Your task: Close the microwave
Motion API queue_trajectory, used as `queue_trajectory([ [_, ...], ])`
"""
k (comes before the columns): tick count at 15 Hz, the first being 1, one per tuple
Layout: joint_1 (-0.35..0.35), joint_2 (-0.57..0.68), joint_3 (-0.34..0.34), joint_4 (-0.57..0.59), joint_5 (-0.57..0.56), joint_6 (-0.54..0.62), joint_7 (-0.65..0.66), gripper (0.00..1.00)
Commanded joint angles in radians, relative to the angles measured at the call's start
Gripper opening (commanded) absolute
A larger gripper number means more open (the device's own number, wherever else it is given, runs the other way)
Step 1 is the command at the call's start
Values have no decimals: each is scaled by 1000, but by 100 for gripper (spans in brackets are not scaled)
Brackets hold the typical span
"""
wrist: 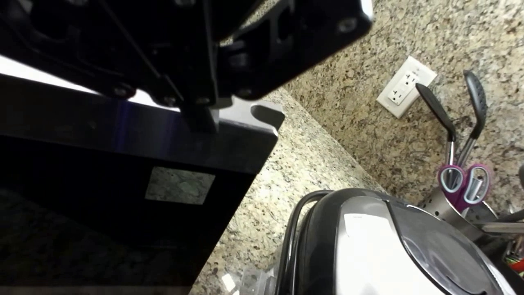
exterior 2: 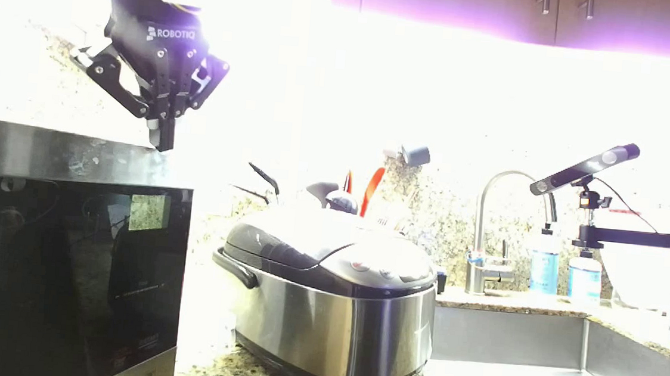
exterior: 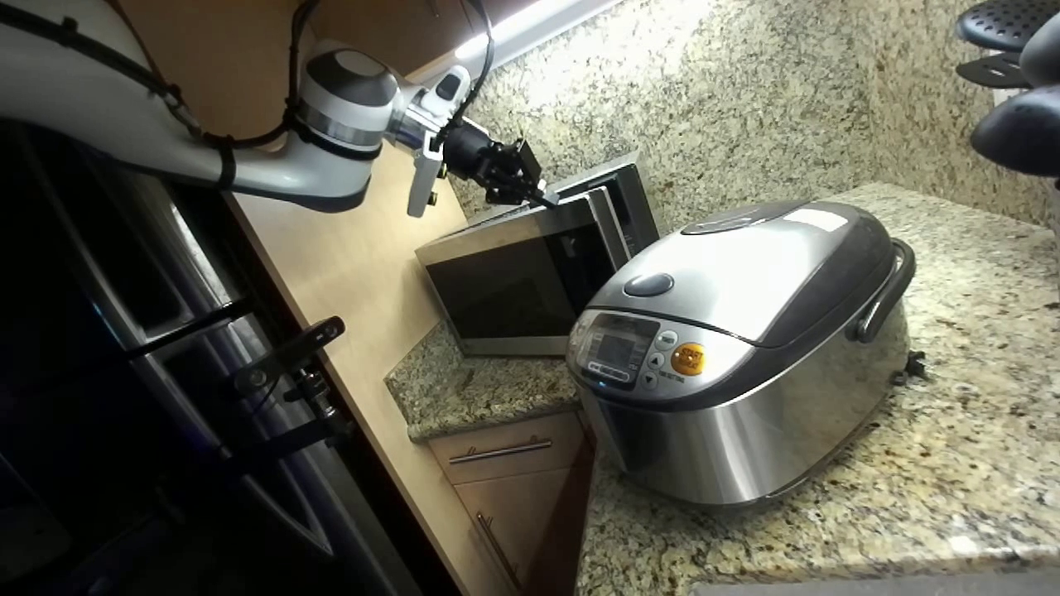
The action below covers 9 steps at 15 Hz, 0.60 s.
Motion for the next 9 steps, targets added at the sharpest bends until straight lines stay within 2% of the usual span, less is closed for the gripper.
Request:
queue_trajectory([
  [1, 39, -30, -22, -11, -22, -16, -8, 0],
  [4, 64, -94, -19, -74, -72, 43, -6, 0],
  [7, 74, -120, -7, -83, -73, 0, -3, 0],
  [9, 82, -176, -9, -161, -86, -1, 9, 0],
])
